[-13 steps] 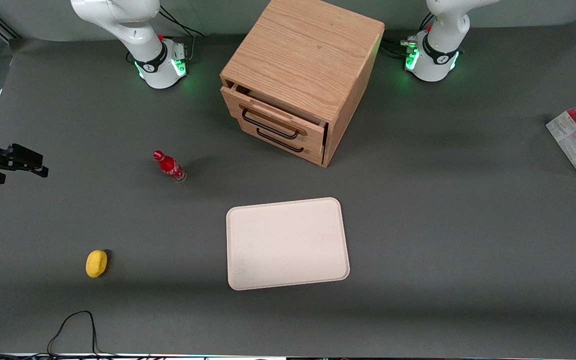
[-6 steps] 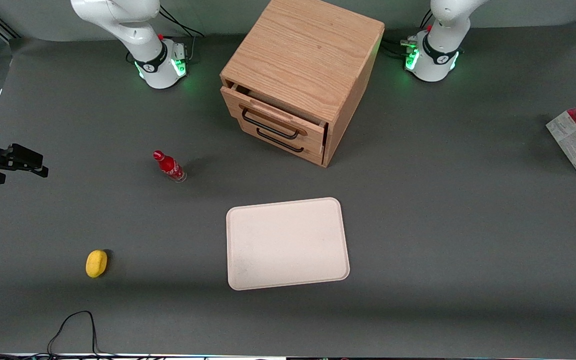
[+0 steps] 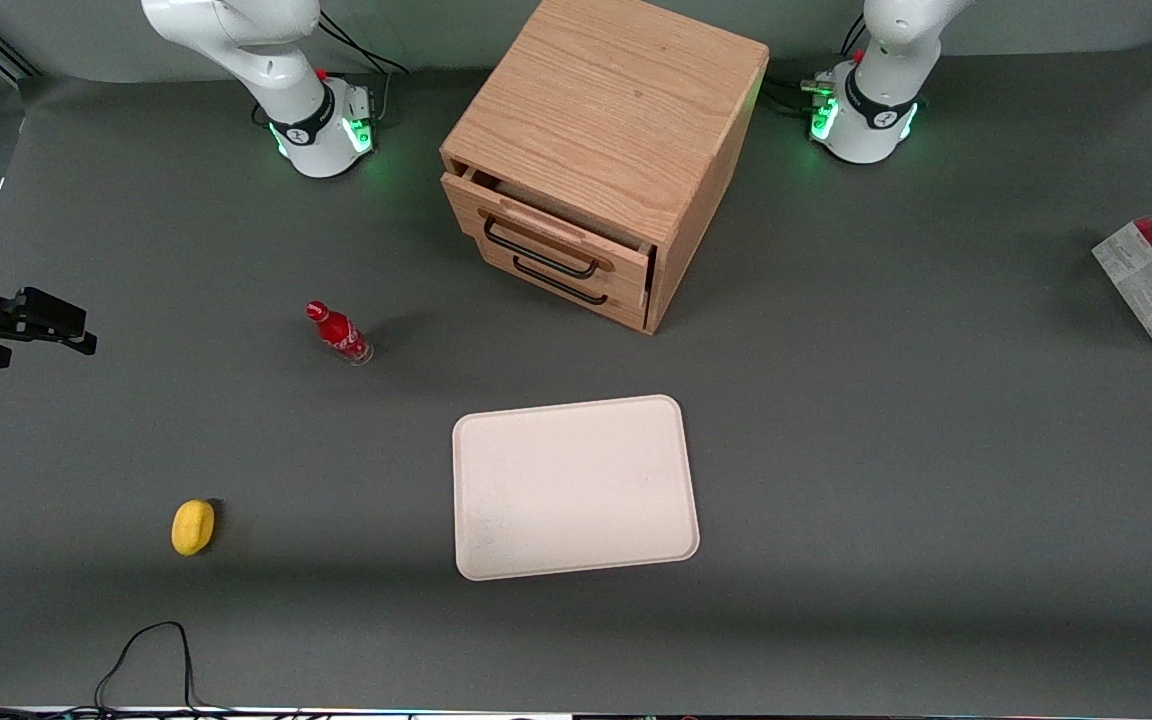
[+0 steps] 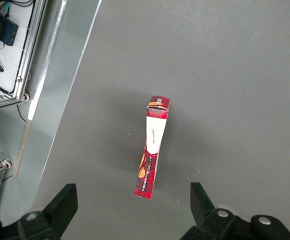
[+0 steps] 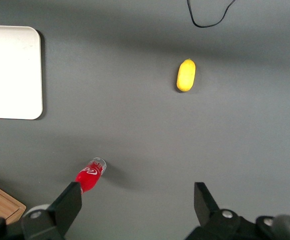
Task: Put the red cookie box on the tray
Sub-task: 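Lower the left gripper and close it on the cookie box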
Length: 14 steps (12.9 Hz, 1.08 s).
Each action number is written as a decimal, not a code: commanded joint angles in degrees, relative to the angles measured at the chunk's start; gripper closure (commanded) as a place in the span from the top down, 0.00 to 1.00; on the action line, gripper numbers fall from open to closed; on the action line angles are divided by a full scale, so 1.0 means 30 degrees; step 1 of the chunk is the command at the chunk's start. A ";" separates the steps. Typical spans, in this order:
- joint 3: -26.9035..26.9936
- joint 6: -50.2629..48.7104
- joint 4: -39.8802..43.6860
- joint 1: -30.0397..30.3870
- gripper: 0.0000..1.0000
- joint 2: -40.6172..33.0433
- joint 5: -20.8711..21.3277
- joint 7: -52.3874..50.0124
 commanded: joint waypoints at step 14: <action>-0.0234 1.3193 -1.2969 0.2513 1.00 -0.0735 0.0140 -0.0023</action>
